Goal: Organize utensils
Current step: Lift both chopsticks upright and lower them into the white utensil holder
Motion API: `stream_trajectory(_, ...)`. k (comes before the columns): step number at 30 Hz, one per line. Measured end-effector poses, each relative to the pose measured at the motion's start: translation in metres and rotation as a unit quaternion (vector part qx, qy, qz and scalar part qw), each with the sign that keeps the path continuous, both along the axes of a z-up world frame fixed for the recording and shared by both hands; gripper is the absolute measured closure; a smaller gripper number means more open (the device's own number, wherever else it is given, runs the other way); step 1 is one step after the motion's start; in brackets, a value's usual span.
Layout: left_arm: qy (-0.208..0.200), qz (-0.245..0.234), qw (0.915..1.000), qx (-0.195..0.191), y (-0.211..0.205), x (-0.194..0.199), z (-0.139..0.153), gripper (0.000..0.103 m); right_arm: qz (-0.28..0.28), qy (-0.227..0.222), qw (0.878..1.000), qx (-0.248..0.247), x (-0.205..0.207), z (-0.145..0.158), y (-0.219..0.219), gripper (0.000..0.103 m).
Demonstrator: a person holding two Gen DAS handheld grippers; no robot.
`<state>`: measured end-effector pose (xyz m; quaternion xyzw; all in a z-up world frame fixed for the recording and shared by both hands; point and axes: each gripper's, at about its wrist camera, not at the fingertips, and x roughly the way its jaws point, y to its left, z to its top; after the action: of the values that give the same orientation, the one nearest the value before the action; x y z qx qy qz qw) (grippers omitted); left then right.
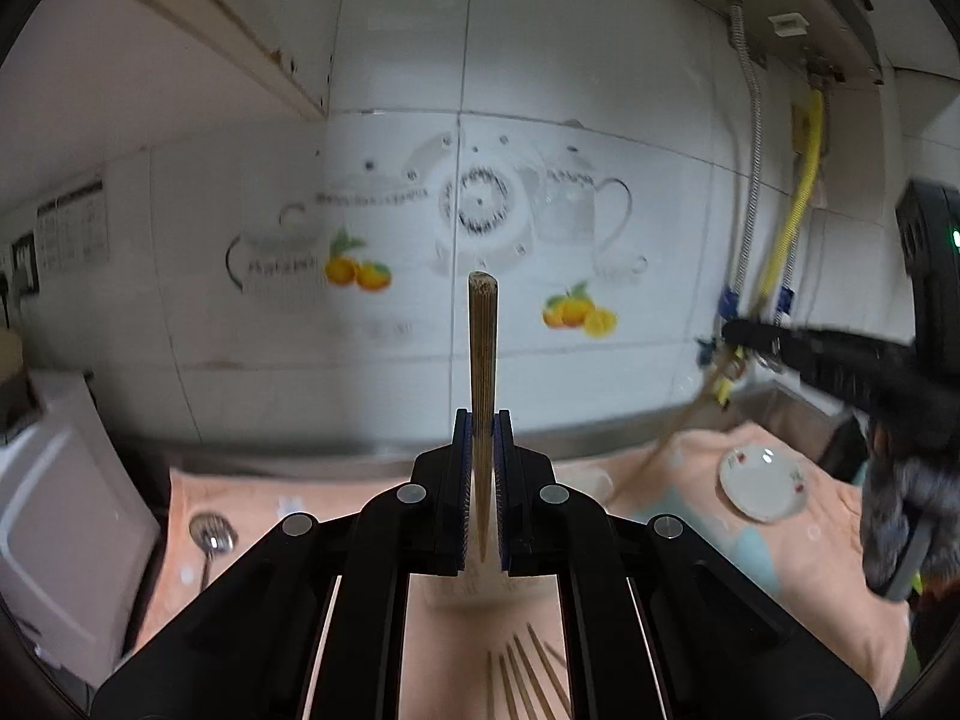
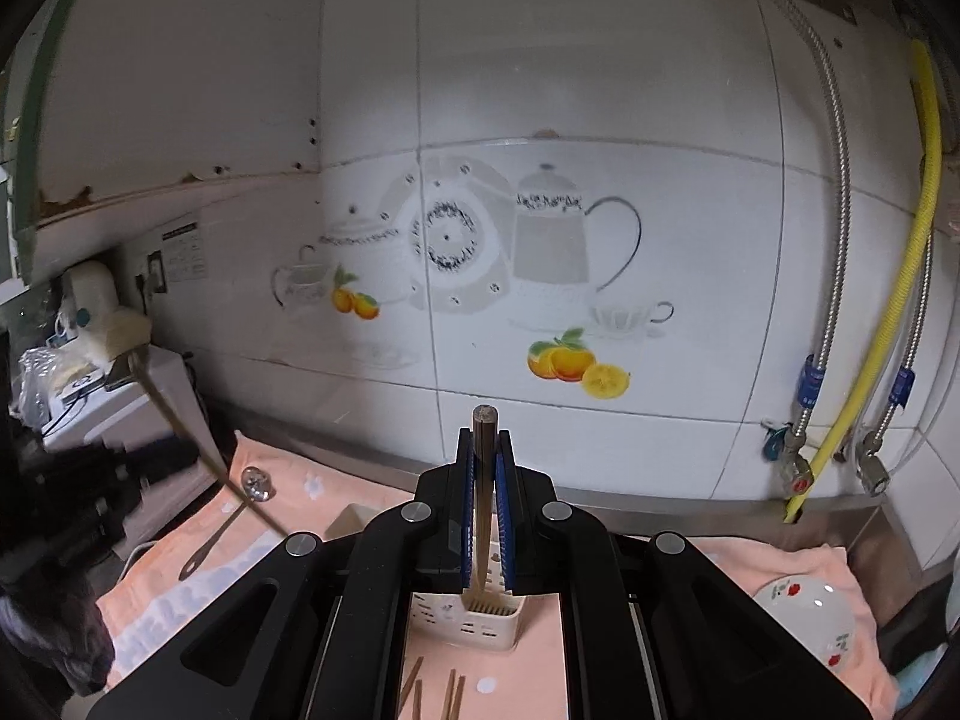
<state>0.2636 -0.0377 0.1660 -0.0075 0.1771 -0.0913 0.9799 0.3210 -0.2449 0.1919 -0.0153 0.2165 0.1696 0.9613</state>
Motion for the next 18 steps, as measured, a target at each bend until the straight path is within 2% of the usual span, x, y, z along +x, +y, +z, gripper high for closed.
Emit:
stream_trajectory(5,0.007,0.024,0.9997,-0.003,0.005,0.035,-0.007,0.097,0.001,0.023,1.000,-0.008,0.019,-0.022,0.007,0.096)
stream_trajectory(13,0.081,0.022,0.9963,-0.018,0.016,0.078,-0.050,0.097,0.007,0.055,0.998,-0.024,0.035,-0.056,0.019,0.096)
stream_trajectory(18,0.101,0.022,0.9946,-0.013,0.019,0.085,-0.062,0.096,0.002,0.065,0.998,-0.025,0.037,-0.065,0.017,0.096)
